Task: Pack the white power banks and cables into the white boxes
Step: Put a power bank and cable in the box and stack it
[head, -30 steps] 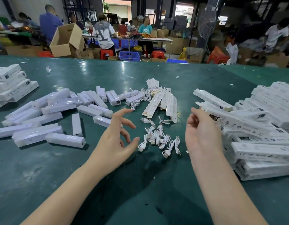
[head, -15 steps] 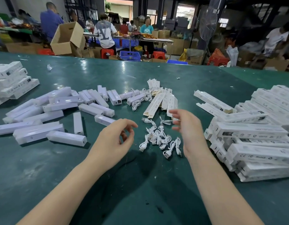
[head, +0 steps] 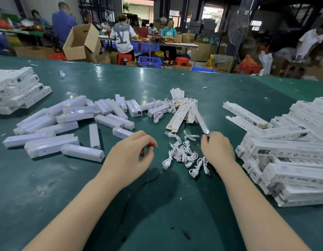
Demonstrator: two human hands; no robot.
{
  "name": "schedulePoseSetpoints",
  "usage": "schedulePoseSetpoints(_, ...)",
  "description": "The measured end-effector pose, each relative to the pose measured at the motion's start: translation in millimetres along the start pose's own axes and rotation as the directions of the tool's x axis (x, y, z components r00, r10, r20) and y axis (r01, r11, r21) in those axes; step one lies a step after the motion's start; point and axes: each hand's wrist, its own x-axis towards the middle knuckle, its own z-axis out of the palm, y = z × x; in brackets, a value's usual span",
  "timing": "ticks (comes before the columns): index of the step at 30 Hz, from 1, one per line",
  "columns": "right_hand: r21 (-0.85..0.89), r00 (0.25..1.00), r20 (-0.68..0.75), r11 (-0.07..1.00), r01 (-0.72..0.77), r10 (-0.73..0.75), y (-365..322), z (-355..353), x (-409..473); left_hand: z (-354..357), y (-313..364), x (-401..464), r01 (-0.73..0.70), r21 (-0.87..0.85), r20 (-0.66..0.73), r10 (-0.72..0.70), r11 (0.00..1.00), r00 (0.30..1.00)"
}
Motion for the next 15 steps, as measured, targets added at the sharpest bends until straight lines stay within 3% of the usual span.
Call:
schedulePoseSetpoints(2,0.094,0.991,-0.133,0.996,0.01,0.003,0,-6,-3,1,0,1,0.025,0.015,-0.012,-0.025,1.0,1.0)
schedulePoseSetpoints(4,0.176,0.923,-0.373,0.97,0.167,-0.091,-5,-17,-9,2,1,0,0.07,-0.032,-0.016,-0.071,0.997,0.997)
schedulePoseSetpoints(6,0.381,0.851,-0.516,0.864,0.328,-0.096,-15,-27,-21,3,2,0,0.156,-0.19,-0.014,-0.161,0.969,0.987)
schedulePoseSetpoints(7,0.538,0.862,-0.504,0.762,0.361,-0.053,-22,-31,-26,2,2,1,0.221,-0.3,0.01,-0.229,0.928,0.973)
schedulePoseSetpoints(10,0.912,0.979,-0.202,0.361,0.197,-0.026,-40,-36,-41,1,3,5,0.428,-0.622,0.193,-0.402,0.656,0.895)
schedulePoseSetpoints(12,0.989,0.983,0.075,0.142,-0.051,-0.168,-49,-39,-49,1,3,9,0.477,-0.787,0.312,-0.416,0.39,0.854)
schedulePoseSetpoints(13,0.98,0.944,0.19,0.102,-0.168,-0.269,-51,-40,-52,0,4,11,0.472,-0.85,0.353,-0.409,0.236,0.841)
schedulePoseSetpoints(15,0.937,0.817,0.349,0.14,-0.321,-0.459,-55,-40,-58,-5,4,14,0.446,-0.895,0.423,-0.366,-0.024,0.829)
